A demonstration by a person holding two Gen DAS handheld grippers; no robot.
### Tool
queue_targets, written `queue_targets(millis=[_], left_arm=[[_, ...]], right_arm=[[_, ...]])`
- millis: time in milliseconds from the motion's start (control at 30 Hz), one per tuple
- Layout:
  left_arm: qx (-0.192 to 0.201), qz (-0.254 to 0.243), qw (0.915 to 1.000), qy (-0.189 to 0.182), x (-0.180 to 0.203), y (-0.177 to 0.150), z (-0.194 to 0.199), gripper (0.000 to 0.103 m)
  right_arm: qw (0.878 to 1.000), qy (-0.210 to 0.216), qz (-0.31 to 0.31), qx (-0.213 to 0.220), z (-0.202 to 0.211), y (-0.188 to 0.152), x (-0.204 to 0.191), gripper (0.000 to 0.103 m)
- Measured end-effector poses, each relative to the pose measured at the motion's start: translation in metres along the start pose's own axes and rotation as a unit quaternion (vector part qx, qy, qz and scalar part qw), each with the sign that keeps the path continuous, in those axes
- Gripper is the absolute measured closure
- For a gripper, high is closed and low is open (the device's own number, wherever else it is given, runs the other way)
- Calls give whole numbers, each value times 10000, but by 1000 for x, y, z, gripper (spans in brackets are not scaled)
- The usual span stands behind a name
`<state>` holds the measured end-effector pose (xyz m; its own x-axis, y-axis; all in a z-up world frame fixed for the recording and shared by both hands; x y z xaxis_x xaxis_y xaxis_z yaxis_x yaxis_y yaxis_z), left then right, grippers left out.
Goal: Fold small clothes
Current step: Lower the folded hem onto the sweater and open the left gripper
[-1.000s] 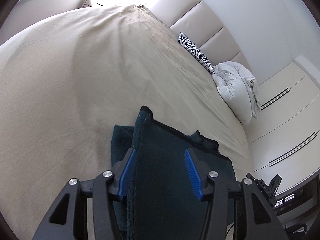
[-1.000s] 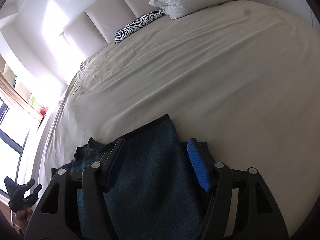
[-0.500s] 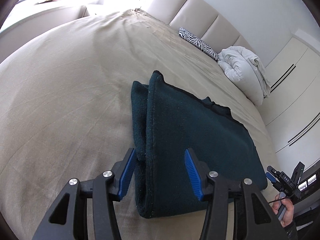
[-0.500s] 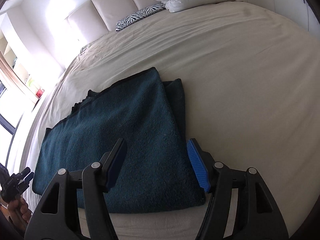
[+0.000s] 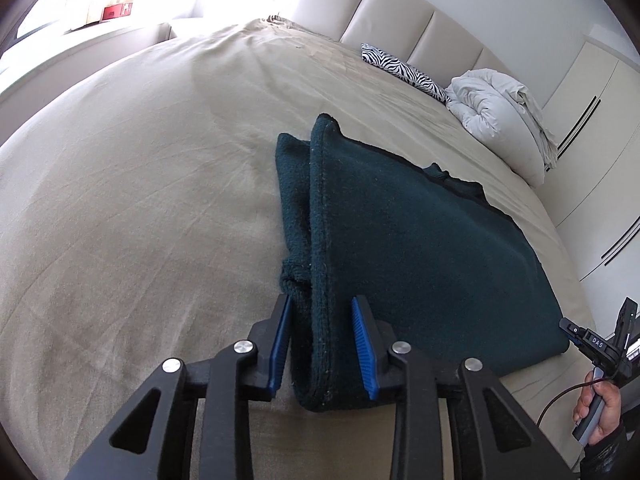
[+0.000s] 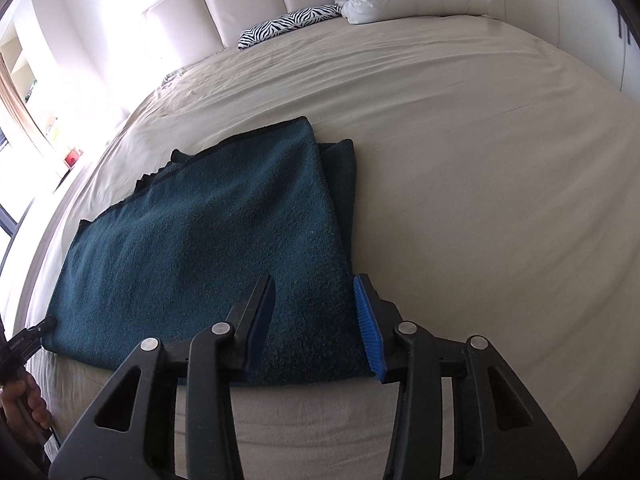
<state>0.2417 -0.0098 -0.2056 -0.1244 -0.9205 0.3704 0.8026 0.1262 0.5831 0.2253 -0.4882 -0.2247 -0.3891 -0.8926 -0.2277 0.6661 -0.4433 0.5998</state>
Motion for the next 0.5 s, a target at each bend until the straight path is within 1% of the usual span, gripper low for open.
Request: queue_targets(millis=[133,233,300,333,367,400,433,500], left_arm=[[0,-11,10000,5,0,0,0,72],[7,-32,10000,20,2,1,0,72],[14,-38,10000,19,1,1,0,73],[26,-35,10000,17,1,1,0,74],[28,-40,10000,19,2,1,0,79],[24,-48,10000,25,2,0,0,86],[21,-55,10000,27,2,0,0,87],[25,-131,9999,71,3,0,1,92]], right_arm=[[9999,-114,-30,-54,-5,-4,8,68],[9994,-215,-263,-28,-3,-2,20,68],[9993,-26,-359,-116,-5,-2,20,68],[9995,6,-272,-166,-6,-3,18,68],[9998,-40,-96,-169,-6,-4,14,79],[9997,-103,107,-177,-6,-5,8,95],[9993,-191,238,-200,-6,-5,5,97],[9992,-244,247,-187,-5,-5,4,98]])
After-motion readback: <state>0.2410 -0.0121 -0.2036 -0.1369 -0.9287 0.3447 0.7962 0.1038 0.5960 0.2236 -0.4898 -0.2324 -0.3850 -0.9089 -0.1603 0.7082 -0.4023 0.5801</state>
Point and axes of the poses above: each gripper's, at about its wrist camera, not at the fingertips, and z roughly against the way its jaws point, x to its right, y to its top, the point moved 9 cm from there along -z, roughly the way its jaws point, and after that the axes turned 1 degree about x, right-handed, at the moved point
